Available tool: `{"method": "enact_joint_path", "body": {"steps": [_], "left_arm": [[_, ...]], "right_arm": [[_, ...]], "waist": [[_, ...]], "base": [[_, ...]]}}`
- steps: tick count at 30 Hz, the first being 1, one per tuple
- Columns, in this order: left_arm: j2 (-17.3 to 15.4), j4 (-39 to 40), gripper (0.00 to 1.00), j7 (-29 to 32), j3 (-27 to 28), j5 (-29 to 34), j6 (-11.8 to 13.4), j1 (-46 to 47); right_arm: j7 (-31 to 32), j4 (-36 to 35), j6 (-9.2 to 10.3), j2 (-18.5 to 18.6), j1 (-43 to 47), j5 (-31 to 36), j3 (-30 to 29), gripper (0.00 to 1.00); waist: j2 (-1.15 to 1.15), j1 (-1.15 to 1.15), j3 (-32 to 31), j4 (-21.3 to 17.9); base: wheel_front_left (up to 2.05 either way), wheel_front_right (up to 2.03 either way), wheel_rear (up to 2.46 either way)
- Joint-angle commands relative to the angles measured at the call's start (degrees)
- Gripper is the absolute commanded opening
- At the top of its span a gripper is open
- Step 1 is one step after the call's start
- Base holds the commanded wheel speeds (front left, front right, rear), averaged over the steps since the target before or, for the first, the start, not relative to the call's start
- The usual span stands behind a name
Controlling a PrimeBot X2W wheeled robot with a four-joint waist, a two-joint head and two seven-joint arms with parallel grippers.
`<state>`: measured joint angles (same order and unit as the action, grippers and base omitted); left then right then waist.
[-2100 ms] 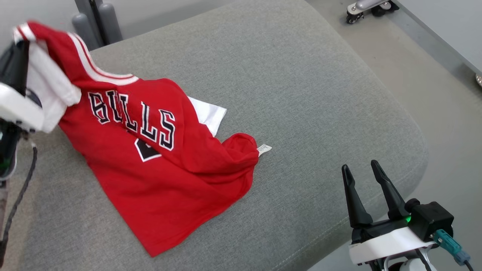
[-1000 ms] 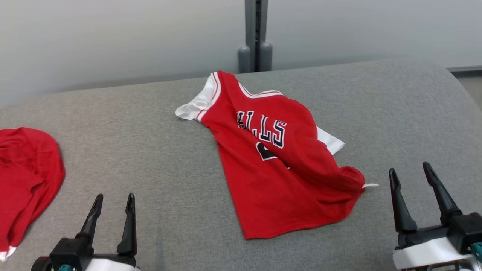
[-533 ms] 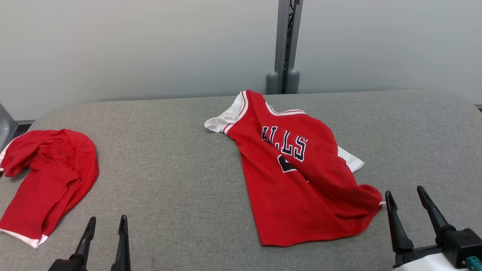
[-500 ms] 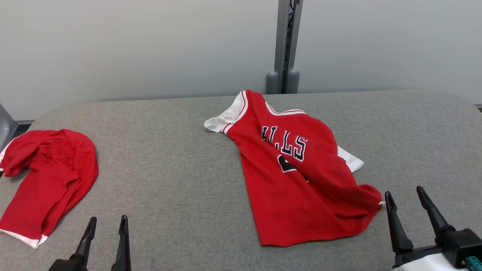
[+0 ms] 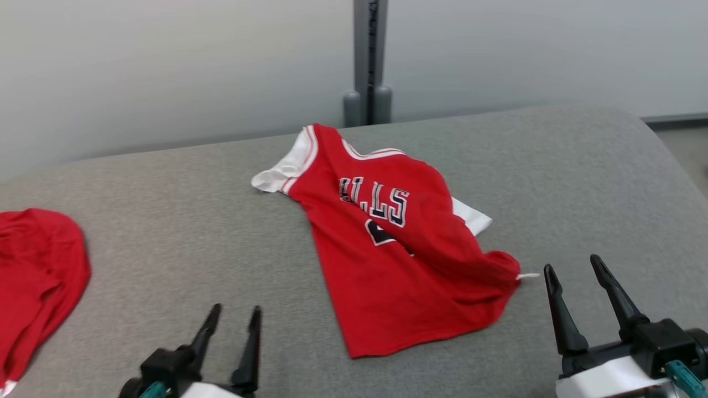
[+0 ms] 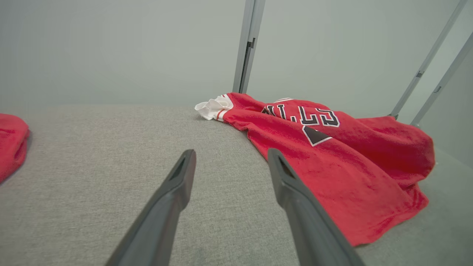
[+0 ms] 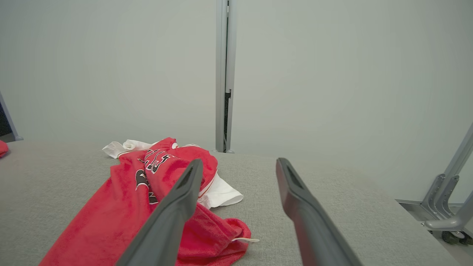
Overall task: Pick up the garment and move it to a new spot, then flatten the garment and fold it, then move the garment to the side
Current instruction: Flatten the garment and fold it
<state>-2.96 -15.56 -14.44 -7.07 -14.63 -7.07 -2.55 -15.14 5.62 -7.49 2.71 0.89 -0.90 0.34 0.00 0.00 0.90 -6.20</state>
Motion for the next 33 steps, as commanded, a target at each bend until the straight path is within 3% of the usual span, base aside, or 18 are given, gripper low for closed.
{"method": "enact_joint_path", "body": {"steps": [1, 9, 14, 18, 19, 20, 21, 28, 33], "left_arm": [[-0.13, -0.69, 1.00, 0.27, -0.68, -0.64, -0.28, 1.82], [-0.17, -9.52, 1.00, 12.19, -9.08, -7.59, 0.58, 10.13], [-0.15, -11.51, 1.00, 17.91, -10.61, -8.72, 2.56, 10.94], [0.03, -12.33, 1.00, 20.83, -11.85, -9.71, 2.14, 9.71], [0.14, -12.18, 0.47, 21.37, -12.61, -10.10, 1.60, 9.40], [0.17, -11.79, 0.04, 21.30, -13.18, -10.63, 1.18, 9.19], [0.15, -11.36, 0.00, 21.49, -14.09, -10.79, 0.71, 9.08], [-2.71, -0.90, 0.00, 22.84, -15.16, -17.38, -0.36, 7.28], [-10.16, 12.22, 0.00, 26.63, -9.28, -22.19, 0.76, 1.08]], "right_arm": [[-0.03, -0.38, -0.01, 0.35, -0.86, -0.24, 0.00, 1.00], [-0.03, -0.68, -0.01, 0.32, -2.35, -1.92, 1.08, 1.00], [-0.03, -0.91, -0.01, 0.30, -2.69, -2.95, 0.72, 1.00], [-0.03, -1.05, -0.01, 0.30, -2.63, -3.45, 0.54, 1.00], [-0.03, -1.10, -0.01, 0.31, -2.65, -3.57, 0.47, 1.00], [-0.03, -1.09, -0.01, 0.31, -2.66, -3.65, 0.37, 1.00], [-0.02, -1.06, -0.01, 0.31, -2.69, -3.74, 0.35, 1.00], [-0.03, -0.99, -0.01, 0.33, -2.58, -3.85, -0.49, 1.00], [-0.03, -1.17, -0.01, 0.31, -1.98, -4.11, -1.37, 1.00]], "waist": [[0.00, 0.00, 1.89, -2.73], [0.00, 0.00, 6.03, -10.59], [0.00, 0.00, 7.55, -13.14], [0.00, 0.00, 8.13, -13.78], [0.00, 0.00, 8.28, -13.79], [0.00, 0.00, 8.40, -13.70], [0.00, 0.00, 8.48, -13.52], [0.00, 0.00, 8.32, -10.50], [0.00, 0.00, 8.03, -7.98]], "base": [[0.00, 0.00, 0.00], [0.00, 0.00, 0.00], [0.00, 0.00, 0.00], [0.00, 0.00, 0.00], [0.00, 0.00, 0.00], [0.00, 0.00, 0.00], [0.00, 0.00, 0.00], [0.00, 0.00, 0.00], [0.00, 0.00, 0.00]]}}
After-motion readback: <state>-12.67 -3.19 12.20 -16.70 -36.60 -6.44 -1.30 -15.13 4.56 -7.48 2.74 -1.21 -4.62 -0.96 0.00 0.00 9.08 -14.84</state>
